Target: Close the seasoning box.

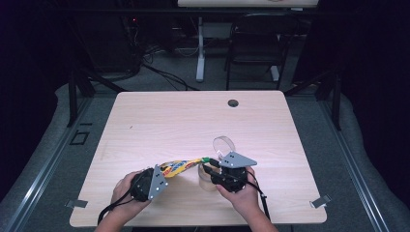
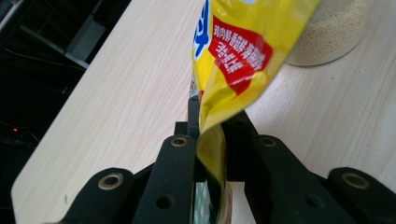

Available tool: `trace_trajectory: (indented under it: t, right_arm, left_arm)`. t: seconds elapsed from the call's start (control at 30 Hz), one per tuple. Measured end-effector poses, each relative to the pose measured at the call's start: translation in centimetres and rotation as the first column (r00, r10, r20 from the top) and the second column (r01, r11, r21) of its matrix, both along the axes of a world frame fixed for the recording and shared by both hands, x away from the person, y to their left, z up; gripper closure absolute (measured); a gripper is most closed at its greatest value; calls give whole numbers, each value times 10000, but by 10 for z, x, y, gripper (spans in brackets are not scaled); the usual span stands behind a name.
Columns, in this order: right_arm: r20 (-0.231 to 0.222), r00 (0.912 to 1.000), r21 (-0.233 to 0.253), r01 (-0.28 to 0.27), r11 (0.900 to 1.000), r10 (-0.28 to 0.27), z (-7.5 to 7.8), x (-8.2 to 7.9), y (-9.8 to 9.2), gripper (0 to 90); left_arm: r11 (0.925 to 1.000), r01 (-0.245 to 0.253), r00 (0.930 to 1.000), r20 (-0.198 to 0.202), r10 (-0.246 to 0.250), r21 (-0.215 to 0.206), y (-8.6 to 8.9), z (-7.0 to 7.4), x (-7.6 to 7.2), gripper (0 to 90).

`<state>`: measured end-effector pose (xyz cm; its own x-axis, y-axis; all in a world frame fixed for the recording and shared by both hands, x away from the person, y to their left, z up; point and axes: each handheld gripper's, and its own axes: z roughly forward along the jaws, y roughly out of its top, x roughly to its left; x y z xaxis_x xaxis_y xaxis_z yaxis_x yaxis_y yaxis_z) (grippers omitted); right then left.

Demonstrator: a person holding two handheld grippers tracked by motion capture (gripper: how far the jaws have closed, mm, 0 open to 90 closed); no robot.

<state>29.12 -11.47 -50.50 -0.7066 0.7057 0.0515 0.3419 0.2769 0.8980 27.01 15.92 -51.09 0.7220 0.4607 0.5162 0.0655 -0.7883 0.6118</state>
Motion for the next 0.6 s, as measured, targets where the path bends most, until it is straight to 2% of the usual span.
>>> trace_trajectory:
  t: [0.03, 0.2, 0.23, 0.37, 0.43, 0.6]
  right_arm:
    - [37, 10000, 15, -17, 10000, 17, 1, 0, 1, 676]
    - [84, 10000, 0, -39, 10000, 39, 3, 1, 3, 676]
    - [127, 9999, 6, -107, 9999, 107, 4, 2, 4, 676]
    - [153, 9997, 64, -182, 9998, 181, 5, 3, 6, 676]
    - [191, 9995, 93, -260, 9996, 258, 6, 2, 8, 676]
    - [173, 9994, 147, -309, 9994, 307, 5, 3, 9, 673]
  left_arm:
    - [9999, -16, 9999, -168, 15, -117, 0, -3, 0, 836]
    - [9994, -105, 9994, -324, 94, -343, 2, -6, 1, 829]
    - [9981, -168, 9988, -476, 140, -588, 5, -6, 1, 829]
    - [9965, -229, 9980, -608, 180, -807, 8, -7, 2, 824]
    - [9944, -324, 9962, -835, 240, -1011, 10, -12, 4, 821]
    - [9922, -329, 9934, -1135, 192, -1204, 12, -13, 6, 854]
